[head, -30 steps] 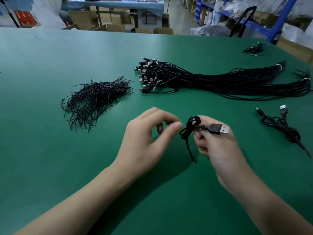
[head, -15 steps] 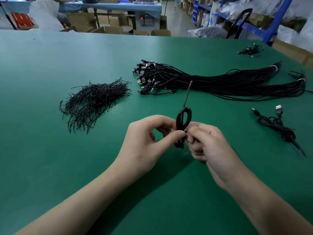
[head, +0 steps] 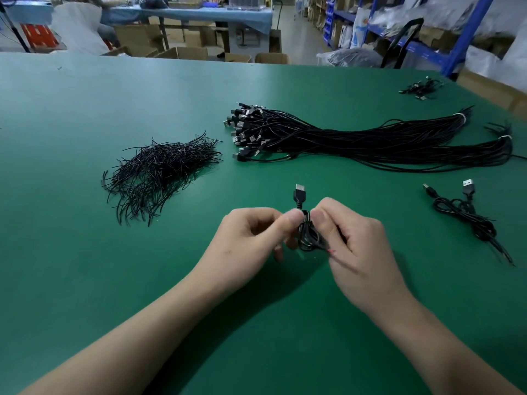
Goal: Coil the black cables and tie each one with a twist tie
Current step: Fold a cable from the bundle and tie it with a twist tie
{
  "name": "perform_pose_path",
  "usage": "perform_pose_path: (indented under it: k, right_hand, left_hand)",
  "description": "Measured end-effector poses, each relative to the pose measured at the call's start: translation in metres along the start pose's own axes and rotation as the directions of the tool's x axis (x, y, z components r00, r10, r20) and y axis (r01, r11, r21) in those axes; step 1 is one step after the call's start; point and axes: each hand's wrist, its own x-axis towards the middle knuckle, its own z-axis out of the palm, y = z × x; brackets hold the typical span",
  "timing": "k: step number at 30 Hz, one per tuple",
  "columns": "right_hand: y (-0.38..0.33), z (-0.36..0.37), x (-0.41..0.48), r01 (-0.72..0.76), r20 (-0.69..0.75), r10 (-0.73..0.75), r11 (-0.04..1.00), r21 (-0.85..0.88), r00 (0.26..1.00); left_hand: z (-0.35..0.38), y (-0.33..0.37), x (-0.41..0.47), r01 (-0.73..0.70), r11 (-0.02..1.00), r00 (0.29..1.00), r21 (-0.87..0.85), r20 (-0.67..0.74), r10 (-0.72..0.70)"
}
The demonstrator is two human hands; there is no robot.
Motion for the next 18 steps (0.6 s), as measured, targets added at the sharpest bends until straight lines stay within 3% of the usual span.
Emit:
perform_pose_path:
  k: [3, 6, 11, 14, 16, 18]
  right_hand:
    - [0.0020, -0.0020, 0.0002, 0.065, -0.007, -0.066, 0.993, -0.102, 0.998]
    - [0.0019, -0.0024, -0.0001, 0.045, 0.004, -0.045, 0.996, -0.082, 0.999]
    - [-0.0002, -0.0016, 0.0008, -0.119, 0.094, 0.106, 0.983, 0.143, 0.990]
    - [-0.0004, -0.0018, 0.0031, -0.334, 0.198, 0.279, 0.871, 0.360, 0.940]
    - [0.0007, -0.0027, 0.0036, -0.477, 0.304, 0.371, 0.744, 0.467, 0.877]
    - [0.0025, -0.0035, 0.0041, -0.569, 0.414, 0.393, 0.619, 0.541, 0.821]
  left_hand:
    - [0.0006, -0.0020, -0.0001, 0.109, 0.988, 0.993, -0.112, 0.066, -0.102]
    - [0.0000, -0.0015, -0.0002, 0.160, 0.968, 0.985, -0.191, 0.100, -0.143]
    - [0.0022, -0.0015, 0.0001, 0.163, 0.946, 0.986, -0.282, 0.069, -0.150]
    - [0.0048, -0.0021, 0.0000, 0.078, 0.954, 0.997, -0.290, 0.001, -0.081]
    - [0.0047, -0.0014, 0.0004, -0.031, 0.987, 0.997, -0.160, -0.071, 0.020]
    - [0.0027, -0.0024, 0.0001, -0.185, 0.975, 0.970, 0.122, -0.137, 0.201]
